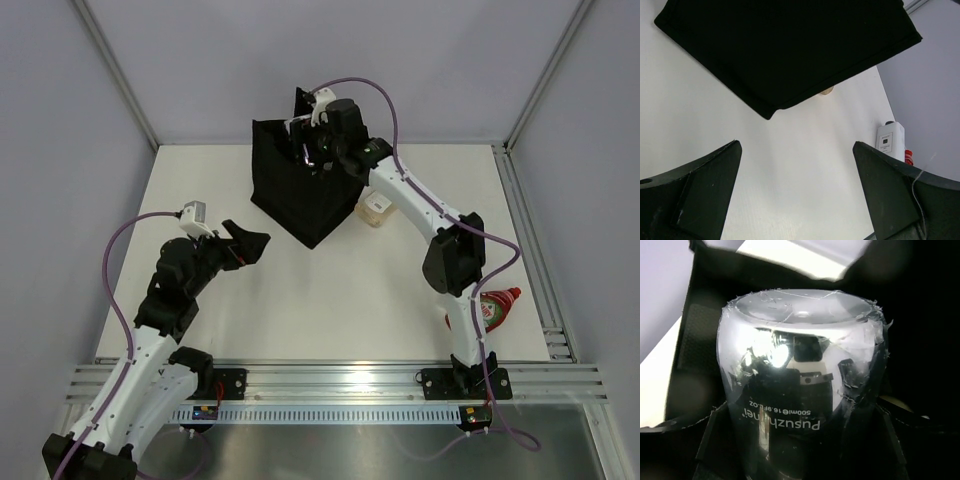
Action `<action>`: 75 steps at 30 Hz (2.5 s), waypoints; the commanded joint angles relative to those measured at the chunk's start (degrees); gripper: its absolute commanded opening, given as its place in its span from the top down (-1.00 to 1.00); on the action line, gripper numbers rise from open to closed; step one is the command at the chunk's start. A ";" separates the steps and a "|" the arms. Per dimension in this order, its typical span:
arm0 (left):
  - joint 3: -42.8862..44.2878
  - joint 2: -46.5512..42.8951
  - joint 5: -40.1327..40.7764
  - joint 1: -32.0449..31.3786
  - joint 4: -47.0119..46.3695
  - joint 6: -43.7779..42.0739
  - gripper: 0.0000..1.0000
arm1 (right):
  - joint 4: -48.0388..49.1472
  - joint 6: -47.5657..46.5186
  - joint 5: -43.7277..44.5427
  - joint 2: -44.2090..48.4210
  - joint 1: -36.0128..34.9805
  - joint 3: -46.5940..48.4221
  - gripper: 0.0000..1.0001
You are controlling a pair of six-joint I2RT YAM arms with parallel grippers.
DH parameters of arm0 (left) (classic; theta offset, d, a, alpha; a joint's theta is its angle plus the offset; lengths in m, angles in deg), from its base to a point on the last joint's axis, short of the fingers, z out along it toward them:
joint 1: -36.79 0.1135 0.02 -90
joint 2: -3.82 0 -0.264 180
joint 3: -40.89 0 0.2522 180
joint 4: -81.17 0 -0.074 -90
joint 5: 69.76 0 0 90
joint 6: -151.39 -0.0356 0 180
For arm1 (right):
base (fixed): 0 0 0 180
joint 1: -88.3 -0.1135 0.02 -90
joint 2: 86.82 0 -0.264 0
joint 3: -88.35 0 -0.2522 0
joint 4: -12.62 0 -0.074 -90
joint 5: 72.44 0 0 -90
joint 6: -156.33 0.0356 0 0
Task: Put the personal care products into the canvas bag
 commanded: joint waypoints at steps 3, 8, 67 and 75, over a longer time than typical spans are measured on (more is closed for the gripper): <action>-0.83 -0.52 0.44 0.21 -1.84 -1.22 -0.98 | 1.05 3.32 9.26 -1.30 0.38 16.55 0.99; -0.13 -1.22 0.79 0.30 -0.43 -1.75 -0.98 | -8.21 10.24 -7.94 -6.94 0.47 18.70 1.00; 47.49 50.96 -1.23 -27.82 7.38 -32.77 -0.81 | -15.94 -10.21 -46.72 29.96 41.50 -26.89 -0.99; 77.96 81.90 1.13 -30.72 13.19 -30.57 -0.75 | -18.41 -12.32 -46.98 32.42 51.96 -36.06 -0.99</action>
